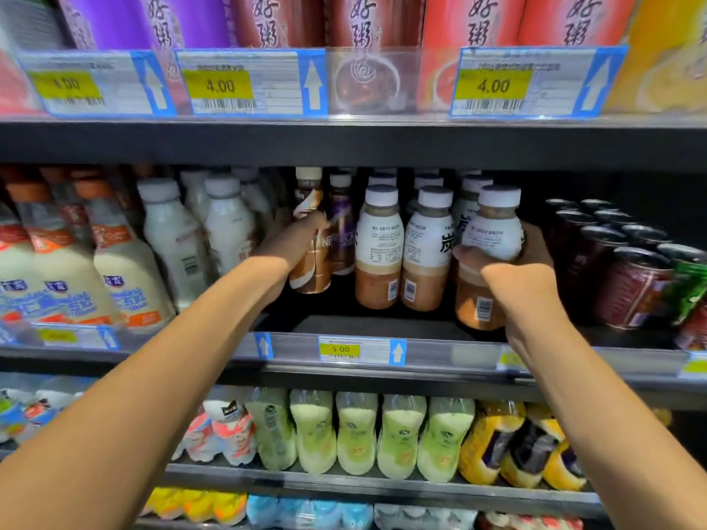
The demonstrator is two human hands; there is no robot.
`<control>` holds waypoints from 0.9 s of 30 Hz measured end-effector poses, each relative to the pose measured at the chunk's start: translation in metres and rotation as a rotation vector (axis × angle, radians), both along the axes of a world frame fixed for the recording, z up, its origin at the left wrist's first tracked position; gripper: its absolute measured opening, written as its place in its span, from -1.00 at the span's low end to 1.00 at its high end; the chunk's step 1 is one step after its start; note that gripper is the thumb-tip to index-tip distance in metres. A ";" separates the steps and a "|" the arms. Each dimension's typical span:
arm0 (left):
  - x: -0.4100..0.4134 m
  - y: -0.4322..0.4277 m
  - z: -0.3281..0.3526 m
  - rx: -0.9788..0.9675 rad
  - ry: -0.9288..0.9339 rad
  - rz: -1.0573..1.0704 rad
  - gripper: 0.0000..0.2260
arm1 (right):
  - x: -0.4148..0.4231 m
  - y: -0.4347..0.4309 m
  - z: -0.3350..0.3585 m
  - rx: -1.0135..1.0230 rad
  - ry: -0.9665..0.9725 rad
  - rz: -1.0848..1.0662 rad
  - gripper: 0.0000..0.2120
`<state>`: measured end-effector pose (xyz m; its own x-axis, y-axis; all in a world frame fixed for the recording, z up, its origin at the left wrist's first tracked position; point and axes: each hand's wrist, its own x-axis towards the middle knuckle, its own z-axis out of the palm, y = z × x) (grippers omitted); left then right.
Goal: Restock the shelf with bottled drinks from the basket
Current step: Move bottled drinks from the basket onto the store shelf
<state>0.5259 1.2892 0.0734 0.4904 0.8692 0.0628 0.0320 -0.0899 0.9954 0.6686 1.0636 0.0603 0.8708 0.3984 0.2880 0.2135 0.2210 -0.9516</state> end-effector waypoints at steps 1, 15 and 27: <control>0.002 0.006 -0.004 -0.004 0.021 -0.007 -0.25 | 0.002 0.002 -0.002 0.011 0.018 0.003 -0.49; 0.034 0.044 -0.024 0.092 0.078 0.060 -0.58 | 0.036 0.024 -0.006 -0.150 -0.024 -0.040 -0.14; 0.048 0.064 -0.025 0.055 0.088 0.046 -0.48 | 0.062 0.020 -0.009 -0.189 -0.076 0.086 -0.21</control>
<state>0.5741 1.3536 0.0484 0.4555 0.8875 0.0693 0.1246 -0.1406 0.9822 0.7311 1.0836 0.0516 0.8100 0.5236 0.2642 0.2739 0.0607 -0.9598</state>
